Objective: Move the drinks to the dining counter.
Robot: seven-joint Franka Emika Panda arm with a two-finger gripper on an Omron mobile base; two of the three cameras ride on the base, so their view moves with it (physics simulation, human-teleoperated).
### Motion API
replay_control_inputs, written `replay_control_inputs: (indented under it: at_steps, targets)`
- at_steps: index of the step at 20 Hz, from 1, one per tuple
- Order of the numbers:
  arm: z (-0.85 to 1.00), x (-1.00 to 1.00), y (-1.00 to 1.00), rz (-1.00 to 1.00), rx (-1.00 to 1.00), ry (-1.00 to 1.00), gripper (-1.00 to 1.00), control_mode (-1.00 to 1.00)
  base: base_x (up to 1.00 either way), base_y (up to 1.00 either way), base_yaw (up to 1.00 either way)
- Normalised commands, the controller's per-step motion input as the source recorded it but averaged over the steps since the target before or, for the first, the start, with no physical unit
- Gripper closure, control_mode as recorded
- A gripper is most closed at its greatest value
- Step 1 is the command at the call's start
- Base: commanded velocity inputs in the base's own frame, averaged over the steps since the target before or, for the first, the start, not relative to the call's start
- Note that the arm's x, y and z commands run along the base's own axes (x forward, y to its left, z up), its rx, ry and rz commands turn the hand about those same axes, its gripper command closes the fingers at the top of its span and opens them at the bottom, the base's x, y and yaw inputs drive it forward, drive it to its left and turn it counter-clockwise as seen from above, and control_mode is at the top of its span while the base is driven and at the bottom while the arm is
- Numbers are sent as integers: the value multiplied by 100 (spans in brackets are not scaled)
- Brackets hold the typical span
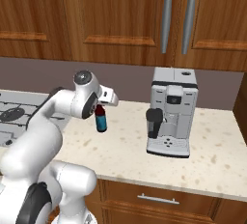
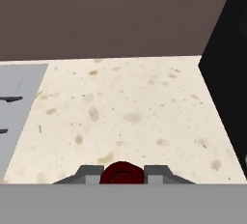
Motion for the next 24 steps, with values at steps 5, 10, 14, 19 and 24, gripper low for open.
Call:
replay_control_inputs:
  at_steps: [5,10,14,19,24]
  targets:
    - [21,-51,0,0,0,0,100,-100,0,0,0]
    - [0,-44,0,0,0,0,100,-100,0,0,0]
    - [0,-37,0,0,0,0,100,-100,0,0,0]
    - [18,-27,0,0,0,0,100,-100,0,0,0]
    - [19,-27,0,0,0,0,100,-100,0,0,0]
